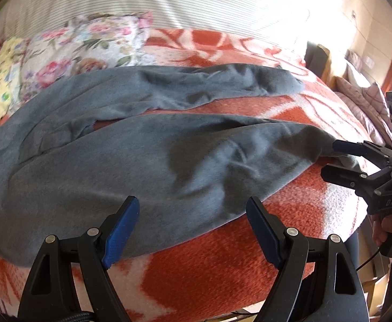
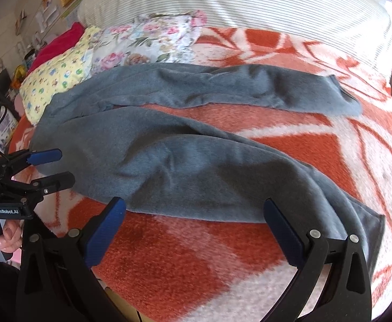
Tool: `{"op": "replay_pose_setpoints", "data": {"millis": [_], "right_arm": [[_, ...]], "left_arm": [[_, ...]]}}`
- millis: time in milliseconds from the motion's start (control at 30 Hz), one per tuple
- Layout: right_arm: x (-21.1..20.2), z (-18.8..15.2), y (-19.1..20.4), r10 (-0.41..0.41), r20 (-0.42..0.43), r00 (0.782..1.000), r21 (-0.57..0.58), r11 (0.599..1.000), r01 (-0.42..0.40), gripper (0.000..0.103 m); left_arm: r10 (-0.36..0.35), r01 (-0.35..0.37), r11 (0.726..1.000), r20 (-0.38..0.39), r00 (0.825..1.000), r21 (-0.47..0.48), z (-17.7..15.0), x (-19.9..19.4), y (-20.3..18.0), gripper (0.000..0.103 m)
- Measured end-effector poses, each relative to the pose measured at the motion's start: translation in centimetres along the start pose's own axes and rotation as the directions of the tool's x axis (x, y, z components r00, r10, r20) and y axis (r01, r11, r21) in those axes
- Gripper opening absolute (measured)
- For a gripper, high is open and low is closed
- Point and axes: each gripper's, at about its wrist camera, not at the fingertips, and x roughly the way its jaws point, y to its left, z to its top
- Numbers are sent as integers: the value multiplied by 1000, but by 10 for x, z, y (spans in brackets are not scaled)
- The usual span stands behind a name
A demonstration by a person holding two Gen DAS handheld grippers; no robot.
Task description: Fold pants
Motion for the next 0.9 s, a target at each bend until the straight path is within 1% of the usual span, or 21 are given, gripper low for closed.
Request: {"op": "replay_pose_setpoints", "data": {"millis": [33,67,133,167,200,267,300,333,433,500,533,633,733,767,833,867,900], "right_arm": [[-5,-2,-5,-7,6,1000,12,1000,7,103],[-10,-4,-12,-17,13,1000,27,1000,17,103],[-21,-7,-24,-32,27,999,57,998,31,103],[-27,-9,-31,-39,35,999,75,997,36,103],[-32,-12,-38,-46,43,998,96,994,42,103],[-46,-20,-59,-73,59,996,168,984,62,103],[-51,-23,-67,-81,66,995,198,978,66,103],[-58,-29,-80,-95,78,992,241,968,73,103],[-73,-46,-109,-137,92,986,336,937,99,103],[-80,-55,-125,-162,96,982,384,916,113,103],[-84,-60,-133,-173,102,980,407,906,117,103],[-95,-74,-155,-191,134,972,471,875,107,100],[-99,-84,-170,-215,133,968,516,848,118,91],[-98,-87,-176,-224,119,967,527,840,130,89],[-94,-95,-184,-228,98,969,541,829,140,86],[-91,-98,-187,-222,93,971,550,824,136,85],[-88,-101,-189,-216,90,972,556,821,130,84]], "left_arm": [[-22,22,1000,-24,999,4,3,1,-4,82],[-30,31,999,-25,999,28,8,4,-12,82],[-52,52,997,5,999,66,16,7,-25,82],[-78,78,993,-1,997,91,24,10,-33,82],[-104,104,990,-10,995,94,28,11,-37,82],[-148,149,979,-16,989,138,45,16,-53,82],[-156,154,974,-1,988,168,50,19,-60,82],[-178,175,967,2,984,187,57,21,-69,82],[-227,225,943,-22,974,246,78,31,-94,82],[-228,230,932,-42,973,279,91,41,-108,82],[-238,243,920,-55,970,308,99,48,-118,82],[-260,277,895,-96,961,349,117,64,-139,82],[-299,337,855,-157,941,393,136,81,-168,82],[-316,364,830,-181,931,422,143,89,-182,82],[-325,385,785,-206,923,486,151,100,-211,82],[-340,412,748,-233,911,521,152,105,-226,82],[-345,425,724,-248,905,544,153,109,-237,82]]}}
